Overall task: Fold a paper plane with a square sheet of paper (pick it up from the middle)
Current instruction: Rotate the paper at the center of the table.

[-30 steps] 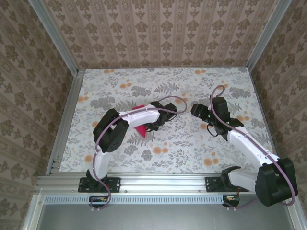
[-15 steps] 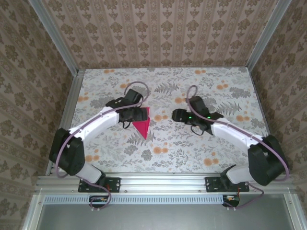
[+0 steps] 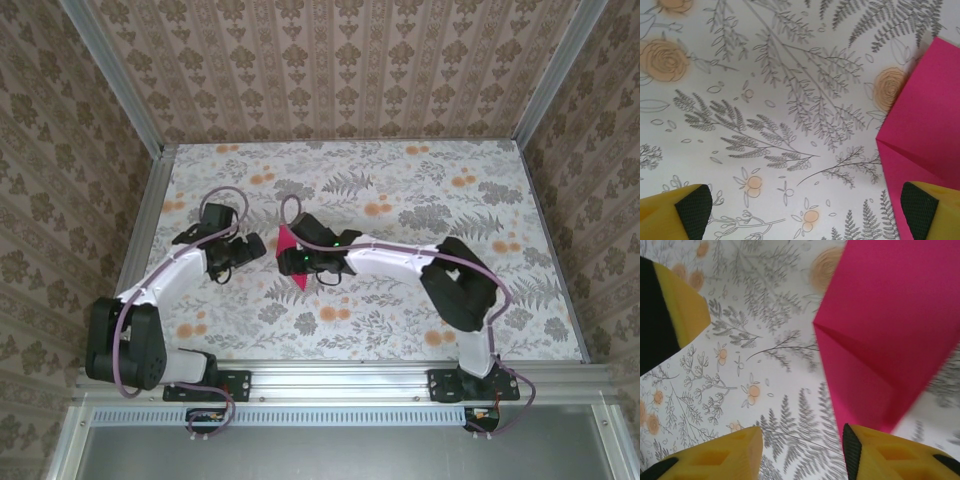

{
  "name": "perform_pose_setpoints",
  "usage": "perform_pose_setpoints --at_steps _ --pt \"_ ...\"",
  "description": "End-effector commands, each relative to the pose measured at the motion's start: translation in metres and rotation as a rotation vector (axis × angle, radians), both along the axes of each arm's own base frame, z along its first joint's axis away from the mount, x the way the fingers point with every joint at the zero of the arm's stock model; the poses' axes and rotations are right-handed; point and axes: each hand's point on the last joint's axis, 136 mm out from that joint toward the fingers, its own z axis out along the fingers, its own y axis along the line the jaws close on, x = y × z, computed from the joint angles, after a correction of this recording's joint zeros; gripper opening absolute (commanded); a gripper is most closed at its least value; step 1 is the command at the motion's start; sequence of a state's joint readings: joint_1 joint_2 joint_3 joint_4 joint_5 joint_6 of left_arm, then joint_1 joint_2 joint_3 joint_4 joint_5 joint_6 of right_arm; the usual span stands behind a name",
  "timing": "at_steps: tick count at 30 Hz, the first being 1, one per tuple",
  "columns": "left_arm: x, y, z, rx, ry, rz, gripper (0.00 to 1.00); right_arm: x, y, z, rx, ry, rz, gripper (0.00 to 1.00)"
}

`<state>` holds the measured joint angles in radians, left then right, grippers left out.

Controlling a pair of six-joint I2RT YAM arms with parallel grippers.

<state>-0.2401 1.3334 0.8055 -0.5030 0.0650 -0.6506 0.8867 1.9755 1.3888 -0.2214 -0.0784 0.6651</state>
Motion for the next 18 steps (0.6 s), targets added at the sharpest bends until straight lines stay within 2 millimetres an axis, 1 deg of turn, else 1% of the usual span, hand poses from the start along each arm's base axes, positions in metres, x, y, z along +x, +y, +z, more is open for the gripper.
perform_pose_setpoints --at_steps 1,4,9,11,13,15,18 --pt "-0.003 0.002 0.002 -0.049 -0.016 0.010 1.00 -0.004 0.007 -0.021 -0.042 0.073 0.001 0.46" --pt "-0.006 0.006 0.001 -0.054 -0.013 0.018 1.00 0.000 0.007 -0.034 -0.081 0.076 0.003 0.45" --pt "-0.008 0.007 0.001 -0.064 -0.013 0.020 1.00 -0.002 -0.008 -0.054 -0.158 0.105 0.047 0.45" --pt "-0.007 0.005 0.001 -0.070 -0.015 0.016 1.00 -0.008 -0.016 -0.060 -0.180 0.129 0.092 0.45" --pt "-0.007 0.004 -0.001 -0.077 -0.012 0.013 1.00 -0.017 -0.029 -0.066 -0.208 0.154 0.148 0.45" --pt "-0.007 0.002 -0.001 -0.084 -0.011 0.009 1.00 -0.029 -0.043 -0.069 -0.233 0.171 0.222 0.45" --pt "-0.007 0.001 -0.001 -0.092 -0.012 0.003 1.00 -0.054 -0.064 -0.071 -0.230 0.224 0.353 0.45"
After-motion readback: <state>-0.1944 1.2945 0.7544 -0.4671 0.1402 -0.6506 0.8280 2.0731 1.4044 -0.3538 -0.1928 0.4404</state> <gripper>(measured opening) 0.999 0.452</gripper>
